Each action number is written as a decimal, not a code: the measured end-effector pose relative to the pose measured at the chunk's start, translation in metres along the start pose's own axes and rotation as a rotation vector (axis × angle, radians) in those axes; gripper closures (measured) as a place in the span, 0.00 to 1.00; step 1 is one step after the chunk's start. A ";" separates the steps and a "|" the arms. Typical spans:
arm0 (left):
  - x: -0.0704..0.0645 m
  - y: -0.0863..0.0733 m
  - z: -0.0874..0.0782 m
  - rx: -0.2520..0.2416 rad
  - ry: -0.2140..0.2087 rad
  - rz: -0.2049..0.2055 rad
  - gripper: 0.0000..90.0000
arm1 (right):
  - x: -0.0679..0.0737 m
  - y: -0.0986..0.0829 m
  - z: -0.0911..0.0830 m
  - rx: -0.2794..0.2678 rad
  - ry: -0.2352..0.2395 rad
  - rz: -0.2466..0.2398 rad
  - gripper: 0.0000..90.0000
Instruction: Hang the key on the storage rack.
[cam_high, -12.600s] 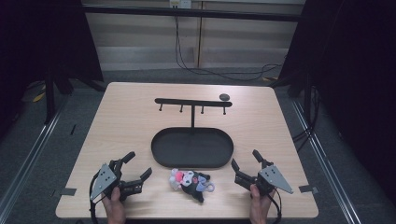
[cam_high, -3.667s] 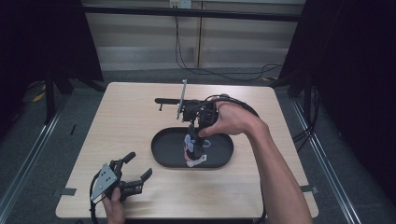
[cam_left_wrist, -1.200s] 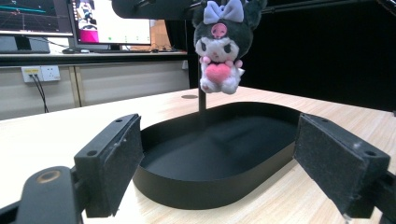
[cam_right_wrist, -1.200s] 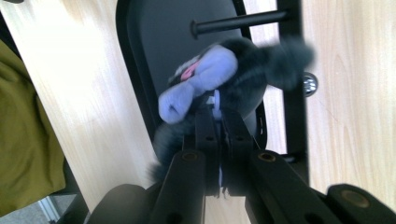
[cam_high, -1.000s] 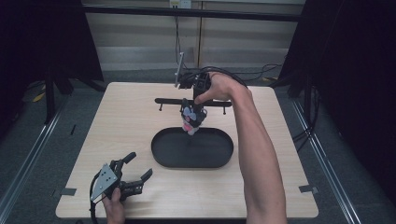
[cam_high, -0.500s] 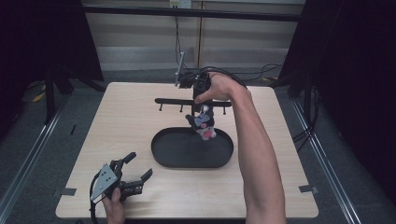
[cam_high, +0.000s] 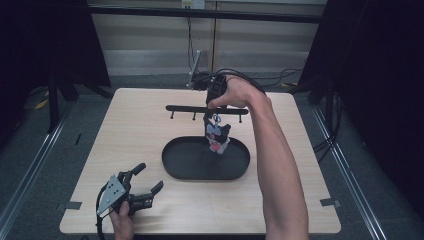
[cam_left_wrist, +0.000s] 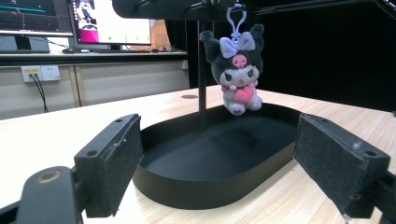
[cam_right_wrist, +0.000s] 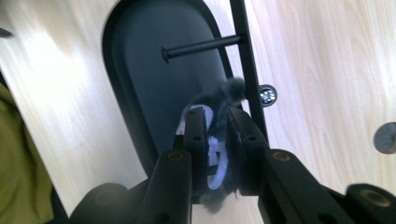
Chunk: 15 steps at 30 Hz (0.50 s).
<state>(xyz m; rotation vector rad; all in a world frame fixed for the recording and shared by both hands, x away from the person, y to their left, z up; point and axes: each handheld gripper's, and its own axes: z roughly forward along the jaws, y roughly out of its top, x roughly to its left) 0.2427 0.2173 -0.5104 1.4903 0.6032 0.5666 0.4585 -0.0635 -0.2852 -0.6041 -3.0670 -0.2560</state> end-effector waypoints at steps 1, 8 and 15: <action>0.001 0.000 -0.001 0.006 0.000 0.020 0.17 | 0.001 -0.001 -0.001 -0.006 0.000 -0.001 0.86; 0.001 0.000 -0.001 0.006 0.002 0.014 0.17 | 0.009 -0.009 -0.005 -0.034 -0.001 0.010 0.77; 0.001 0.000 -0.001 0.005 0.005 0.018 0.17 | 0.022 -0.020 -0.009 -0.097 0.000 0.024 0.68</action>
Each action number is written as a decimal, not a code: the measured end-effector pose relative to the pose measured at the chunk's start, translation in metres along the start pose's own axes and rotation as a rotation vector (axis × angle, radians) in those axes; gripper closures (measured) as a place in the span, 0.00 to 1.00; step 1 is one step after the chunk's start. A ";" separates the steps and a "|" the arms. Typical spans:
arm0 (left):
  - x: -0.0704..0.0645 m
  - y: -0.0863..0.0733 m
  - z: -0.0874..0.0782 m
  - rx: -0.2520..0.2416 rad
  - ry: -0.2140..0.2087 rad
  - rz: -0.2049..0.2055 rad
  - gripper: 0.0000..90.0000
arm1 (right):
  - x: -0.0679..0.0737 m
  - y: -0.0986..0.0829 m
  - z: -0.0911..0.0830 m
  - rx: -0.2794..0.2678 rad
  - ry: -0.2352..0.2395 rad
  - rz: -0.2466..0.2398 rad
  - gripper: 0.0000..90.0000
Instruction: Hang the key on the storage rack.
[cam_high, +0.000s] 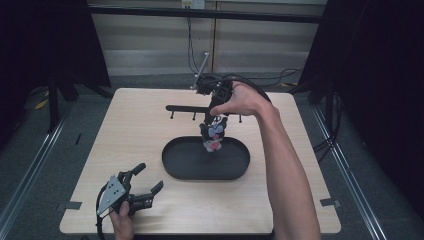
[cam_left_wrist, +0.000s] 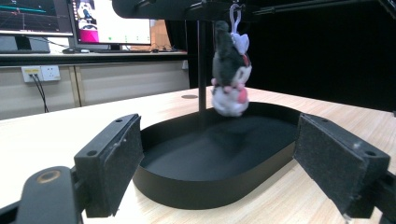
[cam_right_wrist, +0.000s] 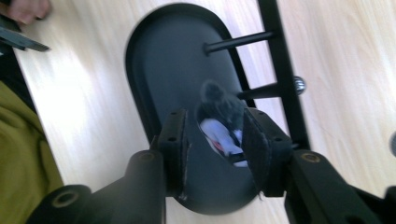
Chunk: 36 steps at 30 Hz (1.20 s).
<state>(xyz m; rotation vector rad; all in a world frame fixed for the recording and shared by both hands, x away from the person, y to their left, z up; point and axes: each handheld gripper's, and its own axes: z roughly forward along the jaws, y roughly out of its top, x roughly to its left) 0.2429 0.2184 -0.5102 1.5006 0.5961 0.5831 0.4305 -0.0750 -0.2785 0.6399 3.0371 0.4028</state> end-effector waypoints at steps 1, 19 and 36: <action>0.000 0.000 0.000 -0.001 -0.001 -0.002 0.17 | 0.001 -0.003 0.000 -0.016 0.011 -0.005 0.68; 0.000 0.000 0.000 0.003 -0.005 -0.002 0.17 | 0.030 -0.047 0.004 -0.142 0.054 -0.007 0.51; 0.000 0.000 0.000 0.004 -0.006 -0.001 0.17 | 0.052 -0.122 0.042 -0.379 0.066 0.055 0.30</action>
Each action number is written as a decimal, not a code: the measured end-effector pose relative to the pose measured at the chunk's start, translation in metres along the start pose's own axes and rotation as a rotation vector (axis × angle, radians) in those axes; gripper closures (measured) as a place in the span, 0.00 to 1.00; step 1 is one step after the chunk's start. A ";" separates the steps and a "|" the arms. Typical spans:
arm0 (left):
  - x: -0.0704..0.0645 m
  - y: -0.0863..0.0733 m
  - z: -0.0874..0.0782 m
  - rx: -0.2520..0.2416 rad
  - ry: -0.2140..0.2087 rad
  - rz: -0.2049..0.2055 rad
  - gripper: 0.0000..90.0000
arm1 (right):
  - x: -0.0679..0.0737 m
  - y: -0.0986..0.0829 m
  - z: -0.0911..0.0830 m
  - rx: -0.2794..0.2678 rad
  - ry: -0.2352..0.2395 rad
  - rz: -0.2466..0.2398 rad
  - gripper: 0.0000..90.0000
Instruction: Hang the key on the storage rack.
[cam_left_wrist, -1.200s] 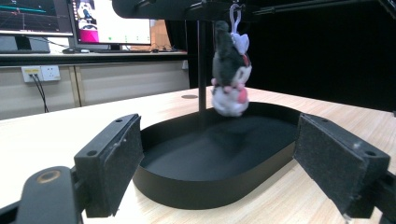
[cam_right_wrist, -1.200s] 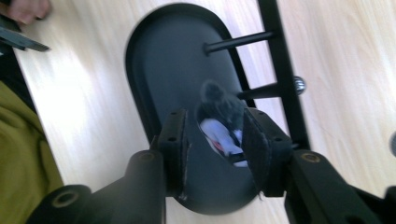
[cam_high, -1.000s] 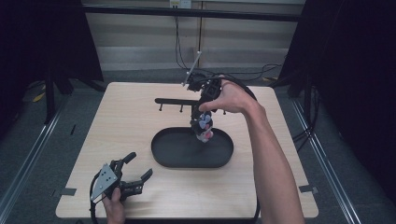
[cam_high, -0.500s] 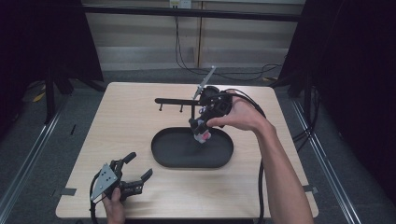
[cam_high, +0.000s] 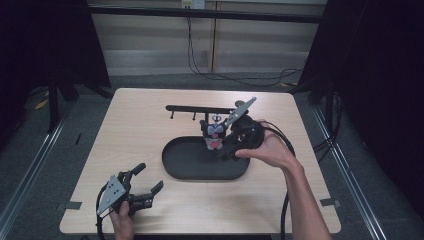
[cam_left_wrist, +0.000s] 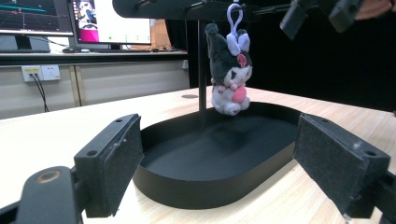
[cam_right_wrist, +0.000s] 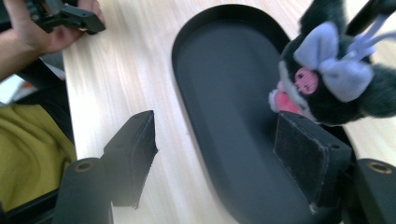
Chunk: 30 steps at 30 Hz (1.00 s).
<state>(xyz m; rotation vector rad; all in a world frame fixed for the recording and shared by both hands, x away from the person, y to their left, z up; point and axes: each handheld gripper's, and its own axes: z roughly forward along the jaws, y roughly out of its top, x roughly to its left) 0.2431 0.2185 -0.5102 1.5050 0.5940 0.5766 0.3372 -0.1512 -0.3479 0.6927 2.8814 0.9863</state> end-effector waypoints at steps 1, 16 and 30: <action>0.000 0.000 0.000 0.000 -0.001 -0.001 0.17 | 0.001 -0.005 0.002 -0.022 0.004 -0.005 0.27; 0.000 0.000 0.000 0.002 0.009 0.005 0.17 | 0.032 -0.080 0.041 -0.252 -0.131 0.056 0.17; 0.000 0.000 0.000 0.002 0.007 0.002 0.17 | 0.048 -0.145 0.070 -0.479 -0.406 0.188 0.24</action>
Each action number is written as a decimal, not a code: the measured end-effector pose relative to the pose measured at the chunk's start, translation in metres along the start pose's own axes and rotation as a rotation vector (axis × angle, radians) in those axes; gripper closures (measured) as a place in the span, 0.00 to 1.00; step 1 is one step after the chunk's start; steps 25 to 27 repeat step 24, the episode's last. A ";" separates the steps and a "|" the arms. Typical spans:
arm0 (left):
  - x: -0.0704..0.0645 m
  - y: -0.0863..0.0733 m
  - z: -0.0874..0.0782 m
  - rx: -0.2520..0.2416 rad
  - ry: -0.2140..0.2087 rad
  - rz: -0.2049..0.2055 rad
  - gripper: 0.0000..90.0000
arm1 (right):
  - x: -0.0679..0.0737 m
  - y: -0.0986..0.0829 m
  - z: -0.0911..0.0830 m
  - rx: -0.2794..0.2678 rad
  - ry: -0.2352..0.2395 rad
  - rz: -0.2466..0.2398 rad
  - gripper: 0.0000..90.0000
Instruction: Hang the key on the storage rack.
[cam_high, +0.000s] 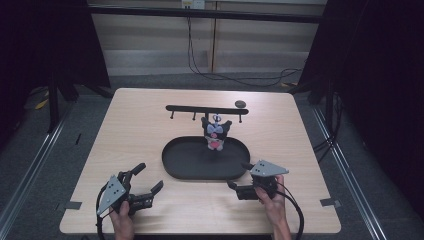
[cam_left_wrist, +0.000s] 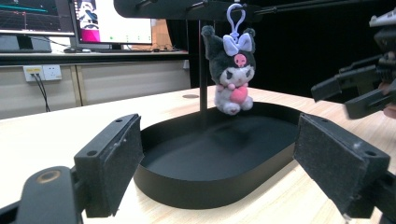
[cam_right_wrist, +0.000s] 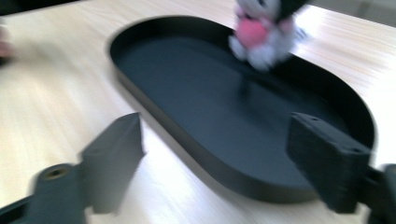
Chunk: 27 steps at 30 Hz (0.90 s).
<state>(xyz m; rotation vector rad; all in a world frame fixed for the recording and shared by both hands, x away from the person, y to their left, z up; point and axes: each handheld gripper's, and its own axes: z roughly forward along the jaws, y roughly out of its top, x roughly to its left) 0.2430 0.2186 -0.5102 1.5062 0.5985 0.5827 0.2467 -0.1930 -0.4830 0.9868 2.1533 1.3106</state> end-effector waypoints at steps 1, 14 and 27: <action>0.000 0.000 0.000 0.000 -0.001 -0.001 0.17 | 0.001 -0.004 0.001 -0.017 -0.029 0.003 0.23; 0.000 0.000 0.000 -0.002 0.000 -0.001 0.17 | 0.008 -0.035 -0.011 -0.388 -0.216 0.059 0.15; 0.000 0.000 0.000 -0.003 0.002 0.003 0.17 | 0.021 -0.039 -0.014 -0.452 -0.267 -0.048 0.15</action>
